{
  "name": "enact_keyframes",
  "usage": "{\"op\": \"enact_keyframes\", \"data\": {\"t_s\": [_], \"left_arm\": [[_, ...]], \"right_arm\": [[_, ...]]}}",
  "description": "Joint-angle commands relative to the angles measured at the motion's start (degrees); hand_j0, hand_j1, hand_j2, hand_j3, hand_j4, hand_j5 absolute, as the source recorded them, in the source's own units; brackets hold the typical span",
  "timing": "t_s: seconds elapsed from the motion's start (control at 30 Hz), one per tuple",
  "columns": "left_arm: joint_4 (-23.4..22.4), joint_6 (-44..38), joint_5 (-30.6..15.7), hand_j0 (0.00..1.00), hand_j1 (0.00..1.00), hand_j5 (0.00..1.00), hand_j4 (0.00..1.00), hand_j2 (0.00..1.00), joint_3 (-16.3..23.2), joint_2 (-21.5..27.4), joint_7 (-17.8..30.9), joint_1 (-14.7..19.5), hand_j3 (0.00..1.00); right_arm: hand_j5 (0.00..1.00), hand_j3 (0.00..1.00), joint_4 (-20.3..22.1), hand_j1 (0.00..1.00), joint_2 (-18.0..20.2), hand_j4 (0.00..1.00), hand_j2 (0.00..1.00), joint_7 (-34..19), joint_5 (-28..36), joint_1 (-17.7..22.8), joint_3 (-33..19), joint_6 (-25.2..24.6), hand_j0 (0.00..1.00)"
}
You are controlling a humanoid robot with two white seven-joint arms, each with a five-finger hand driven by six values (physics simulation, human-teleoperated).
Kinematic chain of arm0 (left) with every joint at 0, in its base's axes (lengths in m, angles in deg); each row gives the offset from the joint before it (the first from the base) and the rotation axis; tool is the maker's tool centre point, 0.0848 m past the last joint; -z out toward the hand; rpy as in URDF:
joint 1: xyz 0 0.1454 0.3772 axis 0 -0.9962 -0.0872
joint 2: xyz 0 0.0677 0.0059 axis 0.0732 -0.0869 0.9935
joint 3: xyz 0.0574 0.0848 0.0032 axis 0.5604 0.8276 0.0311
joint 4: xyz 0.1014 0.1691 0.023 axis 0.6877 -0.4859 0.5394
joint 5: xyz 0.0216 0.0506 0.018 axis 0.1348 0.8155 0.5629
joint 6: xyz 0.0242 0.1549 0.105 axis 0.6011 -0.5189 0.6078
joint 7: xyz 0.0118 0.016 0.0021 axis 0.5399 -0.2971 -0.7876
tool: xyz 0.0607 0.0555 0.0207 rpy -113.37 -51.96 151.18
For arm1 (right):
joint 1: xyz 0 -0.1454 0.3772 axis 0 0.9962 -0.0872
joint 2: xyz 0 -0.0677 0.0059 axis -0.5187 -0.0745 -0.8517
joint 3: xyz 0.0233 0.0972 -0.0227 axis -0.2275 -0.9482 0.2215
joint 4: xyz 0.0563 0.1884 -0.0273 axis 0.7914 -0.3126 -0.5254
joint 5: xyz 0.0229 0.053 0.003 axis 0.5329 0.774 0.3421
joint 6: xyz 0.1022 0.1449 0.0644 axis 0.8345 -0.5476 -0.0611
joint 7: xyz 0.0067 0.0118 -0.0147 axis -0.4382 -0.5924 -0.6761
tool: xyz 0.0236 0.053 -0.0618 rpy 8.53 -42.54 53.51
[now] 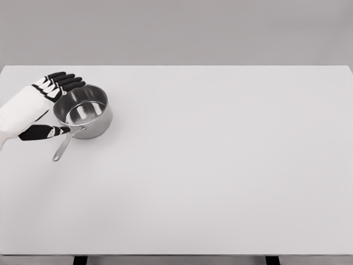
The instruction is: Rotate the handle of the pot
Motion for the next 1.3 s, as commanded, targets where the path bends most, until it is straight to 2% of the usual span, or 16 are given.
{"op": "enact_keyframes", "data": {"t_s": [0.0,0.1,0.2,0.27,0.33,0.47,0.57,0.63,0.7,0.93,1.03,1.27], "left_arm": [[0.1,-0.1,-0.4,1.0,1.0,1.0,1.0,1.0,0.3,0.2,0.0,0.1,1.0],[0.1,-0.1,-0.4,1.0,1.0,1.0,1.0,1.0,1.4,0.3,0.0,0.2,1.0],[1.8,-0.1,-0.9,1.0,1.0,1.0,1.0,1.0,5.1,2.5,0.0,0.7,1.0],[3.4,-0.1,-0.8,1.0,1.0,1.0,1.0,1.0,5.3,3.0,0.0,1.1,1.0],[3.4,-0.1,-0.9,1.0,1.0,1.0,1.0,1.0,7.0,3.6,0.0,3.7,1.0],[3.4,-0.1,0.8,1.0,1.0,1.0,1.0,1.0,15.6,3.5,0.0,10.0,1.0],[3.4,-0.1,6.6,1.0,1.0,1.0,1.0,1.0,15.7,3.0,0.0,12.2,1.0],[3.4,-0.1,8.8,1.0,1.0,1.0,1.0,1.0,15.8,2.9,0.0,12.2,1.0],[3.4,-0.1,13.6,1.0,1.0,1.0,1.0,1.0,15.8,2.9,0.0,12.4,1.0],[3.5,-0.1,15.4,1.0,1.0,1.0,1.0,1.0,17.4,3.8,0.0,11.8,1.0],[3.4,-0.1,15.5,1.0,1.0,1.0,1.0,1.0,21.0,5.7,0.0,12.0,1.0],[3.4,-0.1,15.9,1.0,1.0,1.0,1.0,1.0,22.7,7.3,0.0,11.6,1.0]], "right_arm": [[1.0,1.0,0.0,1.0,0.0,1.0,1.0,0.0,0.0,0.0,0.0,0.0,1.0],[1.0,1.0,0.0,1.0,0.0,1.0,1.0,0.0,0.0,0.0,0.0,0.0,1.0],[1.0,1.0,0.0,1.0,0.0,1.0,1.0,0.0,0.0,0.0,0.0,0.0,1.0],[1.0,1.0,0.0,1.0,0.0,1.0,1.0,0.0,0.0,0.1,0.0,0.0,1.0],[1.0,1.0,0.0,1.0,0.0,1.0,1.0,0.0,0.0,0.0,0.0,0.0,1.0],[1.0,1.0,0.0,1.0,0.0,1.0,1.0,0.0,0.0,0.0,0.0,0.0,1.0],[1.0,1.0,0.0,1.0,0.0,1.0,1.0,0.0,0.0,0.0,0.0,0.0,1.0],[1.0,1.0,0.0,1.0,0.0,1.0,1.0,0.0,0.0,0.0,0.0,0.0,1.0],[1.0,1.0,0.0,1.0,0.0,1.0,1.0,0.0,0.0,0.0,0.0,0.1,1.0],[1.0,1.0,0.0,1.0,0.0,1.0,1.0,0.0,0.0,0.0,0.0,0.0,1.0],[1.0,1.0,0.0,1.0,0.0,1.0,1.0,0.0,0.0,0.1,0.0,0.0,1.0],[1.0,1.0,0.0,1.0,0.0,1.0,1.0,0.0,0.0,0.1,0.0,0.0,1.0]]}}
